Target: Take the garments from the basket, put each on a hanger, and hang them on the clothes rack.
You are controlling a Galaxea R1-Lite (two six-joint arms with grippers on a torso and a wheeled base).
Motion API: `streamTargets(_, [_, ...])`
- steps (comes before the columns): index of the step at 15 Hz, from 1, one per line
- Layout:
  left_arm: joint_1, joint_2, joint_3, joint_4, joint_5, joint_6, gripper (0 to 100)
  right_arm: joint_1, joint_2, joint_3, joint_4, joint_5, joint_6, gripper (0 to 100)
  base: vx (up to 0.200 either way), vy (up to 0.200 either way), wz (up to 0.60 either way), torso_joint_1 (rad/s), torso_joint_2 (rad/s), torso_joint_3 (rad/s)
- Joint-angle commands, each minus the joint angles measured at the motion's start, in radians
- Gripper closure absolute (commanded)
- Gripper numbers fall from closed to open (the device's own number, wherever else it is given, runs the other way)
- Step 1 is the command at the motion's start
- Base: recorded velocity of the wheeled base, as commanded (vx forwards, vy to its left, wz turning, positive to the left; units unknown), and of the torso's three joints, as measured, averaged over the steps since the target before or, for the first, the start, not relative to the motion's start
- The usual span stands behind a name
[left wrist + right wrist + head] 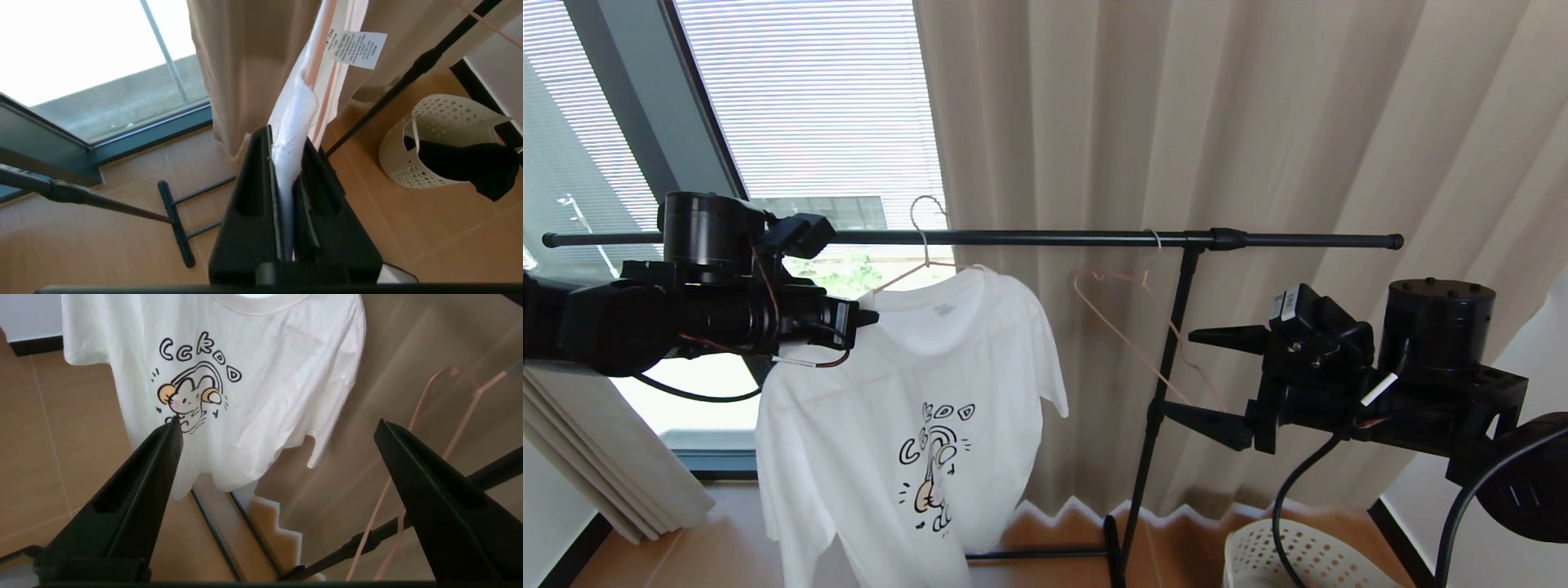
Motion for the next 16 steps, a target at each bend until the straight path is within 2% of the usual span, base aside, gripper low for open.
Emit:
streamTargets(1, [-0.01, 0.056, -0.041, 0.0, 0.022, 0.0, 100, 0.0, 0.003, 0.001, 0.0, 0.001, -0.001, 0, 0.0, 0.0, 0.0, 0.0, 0.0, 0.0])
streamTargets(8, [-0.018, 0.126, -0.117, 0.0, 0.026, -0.001, 100, -0.001, 0.026, -0.002, -0.002, -0.001, -0.004, 0, 0.0, 0.0, 0.0, 0.0, 0.0, 0.0])
streamTargets(16, [-0.018, 0.137, -0.121, 0.001, 0.026, 0.0, 100, -0.001, 0.032, -0.002, -0.003, -0.001, -0.008, 0, 0.0, 0.0, 0.0, 0.0, 0.0, 0.0])
